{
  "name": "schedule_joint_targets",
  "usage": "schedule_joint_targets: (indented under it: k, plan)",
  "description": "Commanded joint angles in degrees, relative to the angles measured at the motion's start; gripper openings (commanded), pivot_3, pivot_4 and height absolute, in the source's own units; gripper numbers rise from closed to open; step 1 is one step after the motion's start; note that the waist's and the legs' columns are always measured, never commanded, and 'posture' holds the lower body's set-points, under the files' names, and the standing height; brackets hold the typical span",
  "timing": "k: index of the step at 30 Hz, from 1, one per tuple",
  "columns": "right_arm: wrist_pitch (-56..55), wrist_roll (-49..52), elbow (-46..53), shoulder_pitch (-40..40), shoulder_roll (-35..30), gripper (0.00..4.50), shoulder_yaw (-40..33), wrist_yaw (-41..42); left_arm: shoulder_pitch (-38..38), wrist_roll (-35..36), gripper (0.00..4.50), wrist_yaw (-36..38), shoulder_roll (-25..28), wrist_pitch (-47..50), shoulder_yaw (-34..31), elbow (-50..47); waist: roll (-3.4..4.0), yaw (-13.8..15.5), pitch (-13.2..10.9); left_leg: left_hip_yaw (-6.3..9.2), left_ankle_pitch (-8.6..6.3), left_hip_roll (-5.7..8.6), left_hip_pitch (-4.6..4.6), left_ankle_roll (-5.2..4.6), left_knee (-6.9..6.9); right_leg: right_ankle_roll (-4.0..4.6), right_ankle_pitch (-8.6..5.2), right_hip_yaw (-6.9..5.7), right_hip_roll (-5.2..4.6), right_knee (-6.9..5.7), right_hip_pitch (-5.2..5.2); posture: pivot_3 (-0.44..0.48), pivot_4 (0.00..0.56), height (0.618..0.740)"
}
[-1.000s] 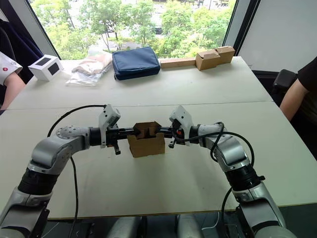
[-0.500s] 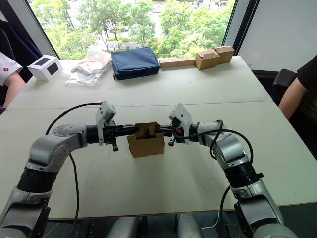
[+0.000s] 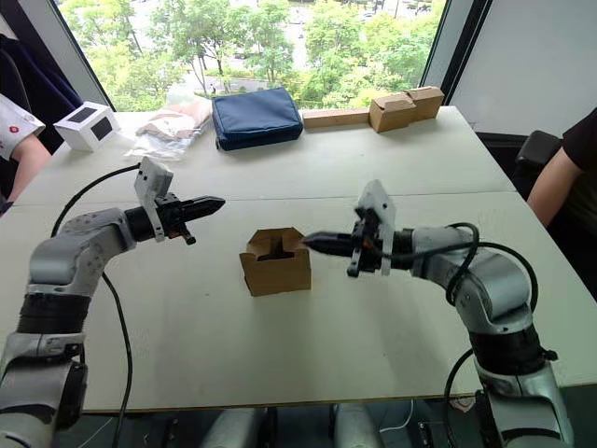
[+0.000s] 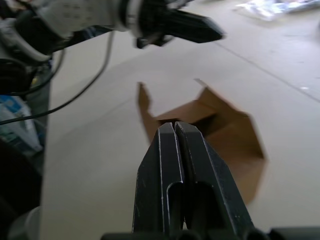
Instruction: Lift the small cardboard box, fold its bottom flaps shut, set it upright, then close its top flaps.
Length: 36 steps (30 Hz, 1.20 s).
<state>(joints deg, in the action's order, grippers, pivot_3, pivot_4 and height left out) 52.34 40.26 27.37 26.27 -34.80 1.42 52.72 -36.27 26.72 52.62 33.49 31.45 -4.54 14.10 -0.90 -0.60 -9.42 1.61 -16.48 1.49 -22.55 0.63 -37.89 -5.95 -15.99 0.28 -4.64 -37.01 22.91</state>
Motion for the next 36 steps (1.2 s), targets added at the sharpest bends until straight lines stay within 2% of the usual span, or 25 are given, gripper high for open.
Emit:
schedule_joint_targets:
  k: [1,6,10,14,22,36]
  plan:
    - [-1.4,-0.84,5.55,-0.33,0.06,0.0,3.12,-2.17,-3.1,-4.0,0.08,5.96,0.46,-5.53,3.98,7.7,0.0,-0.1,0.0,0.0,0.0,0.0,0.0,0.0,0.0,0.0,0.0,-0.03,0.02,0.0,0.0,0.0,0.15,0.74]
    - [-7.03,-8.64,5.15,-1.35,0.43,0.0,10.38,-4.99,-7.81,-7.6,0.08,11.35,-2.83,-10.0,7.39,21.3,-0.01,0.01,0.0,-0.02,0.0,0.02,-0.02,-0.01,-0.01,0.0,0.0,-0.13,0.1,-0.01,0.01,0.0,0.15,0.74]
    - [-10.59,-13.27,3.94,-1.04,0.53,0.0,13.49,-6.15,-9.92,-8.51,0.08,15.18,-4.54,-11.29,7.88,25.95,-0.03,-0.01,-0.01,0.02,-0.01,0.06,-0.18,-0.02,-0.1,-0.02,0.0,-0.25,0.12,-0.03,0.09,0.0,0.15,0.74]
    - [-13.7,-17.58,1.64,0.62,1.4,0.0,15.83,-7.22,-9.98,-8.92,0.08,20.46,-5.76,-11.04,9.2,26.05,-0.03,-0.09,-0.01,0.02,0.0,0.06,-0.26,-0.03,-0.12,-0.02,0.0,-0.26,0.12,-0.09,0.19,0.0,0.15,0.74]
    - [-15.84,-21.56,-1.96,2.76,3.22,0.0,17.91,-7.46,-10.25,-10.36,0.08,22.99,-7.46,-11.47,9.68,26.81,-0.03,-0.12,-0.01,0.04,0.0,0.04,-0.27,-0.03,-0.12,-0.02,0.0,-0.27,0.17,-0.11,0.21,0.0,0.15,0.74]
    - [-18.62,-24.84,-8.94,3.66,5.81,0.0,19.71,-5.71,-6.43,-10.95,0.08,21.72,-7.75,-11.07,9.25,21.63,-0.03,-0.11,-0.01,0.05,0.0,0.04,-0.27,-0.03,-0.14,-0.02,0.0,-0.27,0.16,-0.13,0.21,0.0,0.15,0.74]
